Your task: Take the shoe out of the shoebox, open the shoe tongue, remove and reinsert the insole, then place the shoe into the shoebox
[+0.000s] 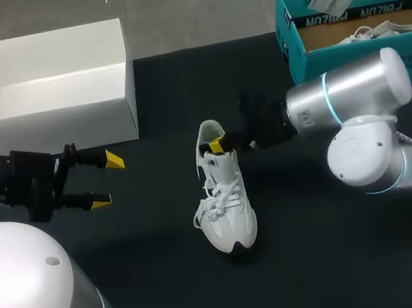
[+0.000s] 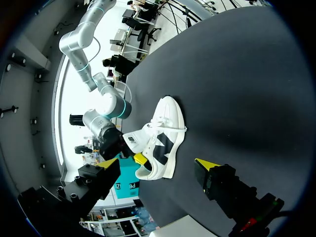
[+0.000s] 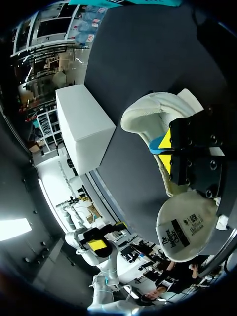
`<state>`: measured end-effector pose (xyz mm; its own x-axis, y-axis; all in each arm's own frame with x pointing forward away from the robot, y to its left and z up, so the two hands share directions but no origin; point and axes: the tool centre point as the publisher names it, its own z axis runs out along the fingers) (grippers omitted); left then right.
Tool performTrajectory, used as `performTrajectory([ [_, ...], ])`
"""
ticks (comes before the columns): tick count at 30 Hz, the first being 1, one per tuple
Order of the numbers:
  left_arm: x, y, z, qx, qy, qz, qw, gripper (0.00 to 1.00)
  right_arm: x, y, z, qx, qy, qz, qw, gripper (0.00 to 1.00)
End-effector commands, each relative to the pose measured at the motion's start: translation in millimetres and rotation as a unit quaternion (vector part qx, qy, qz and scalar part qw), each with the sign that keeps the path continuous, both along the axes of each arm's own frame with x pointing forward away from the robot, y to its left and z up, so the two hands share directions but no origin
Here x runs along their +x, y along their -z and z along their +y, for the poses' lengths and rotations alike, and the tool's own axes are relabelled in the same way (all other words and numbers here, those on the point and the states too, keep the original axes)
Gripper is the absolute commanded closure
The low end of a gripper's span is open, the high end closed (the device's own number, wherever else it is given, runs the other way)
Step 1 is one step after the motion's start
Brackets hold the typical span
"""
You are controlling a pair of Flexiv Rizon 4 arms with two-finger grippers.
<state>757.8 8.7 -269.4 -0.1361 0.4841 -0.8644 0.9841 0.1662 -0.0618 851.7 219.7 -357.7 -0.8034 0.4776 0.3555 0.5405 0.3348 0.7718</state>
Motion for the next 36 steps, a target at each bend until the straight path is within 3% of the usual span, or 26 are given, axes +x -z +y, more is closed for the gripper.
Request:
performTrajectory([
  [1, -0.4, -0.5, -0.5, 0.002, 0.000, 0.000, 1.000, 0.00, -1.0, 3.3, 4.4, -0.022, 0.000, 0.004, 1.000, 1.00],
  [6, -0.4, -0.5, -0.5, 0.002, 0.000, 0.000, 1.000, 0.00, -0.1, 1.2, 0.3, -0.020, 0.008, -0.003, 1.000, 1.00],
  [7, -0.4, -0.5, -0.5, 0.002, 0.000, 0.000, 1.000, 0.00, 0.2, 0.4, -0.3, -0.021, 0.011, -0.006, 1.000, 0.60],
  [9, -0.4, -0.5, -0.5, 0.002, 0.000, 0.000, 1.000, 0.00, 0.5, -1.7, -1.3, -0.021, 0.015, -0.010, 1.000, 0.19],
  [10, -0.4, -0.5, -0.5, 0.002, 0.000, 0.000, 1.000, 0.00, 0.9, -2.7, -1.8, -0.022, 0.016, -0.012, 1.000, 0.06],
  [11, -0.4, -0.5, -0.5, 0.002, 0.000, 0.000, 1.000, 0.00, 1.2, -3.8, -2.3, -0.022, 0.017, -0.014, 1.000, 0.00],
  [24, -0.4, -0.5, -0.5, 0.002, 0.000, 0.000, 1.000, 0.00, 4.4, -27.6, -4.4, -0.042, 0.016, -0.055, 0.997, 0.00],
  [29, -0.4, -0.5, -0.5, 0.002, 0.000, 0.000, 1.000, 0.00, 9.5, -45.9, -13.6, -0.047, 0.033, -0.076, 0.995, 0.00],
  [31, -0.4, -0.5, -0.5, 0.002, 0.000, 0.000, 1.000, 0.00, 11.0, -52.7, -16.1, -0.058, 0.041, -0.087, 0.994, 0.25],
  [33, -0.4, -0.5, -0.5, 0.002, 0.000, 0.000, 1.000, 0.00, 9.1, -58.2, -16.6, -0.090, 0.052, -0.096, 0.990, 0.90],
  [34, -0.4, -0.5, -0.5, 0.002, 0.000, 0.000, 1.000, 0.00, 9.1, -59.8, -17.7, -0.109, 0.065, -0.101, 0.987, 1.00],
  [36, -0.4, -0.5, -0.5, 0.002, 0.000, 0.000, 1.000, 0.00, 8.9, -62.2, -19.4, -0.143, 0.090, -0.095, 0.981, 1.00],
])
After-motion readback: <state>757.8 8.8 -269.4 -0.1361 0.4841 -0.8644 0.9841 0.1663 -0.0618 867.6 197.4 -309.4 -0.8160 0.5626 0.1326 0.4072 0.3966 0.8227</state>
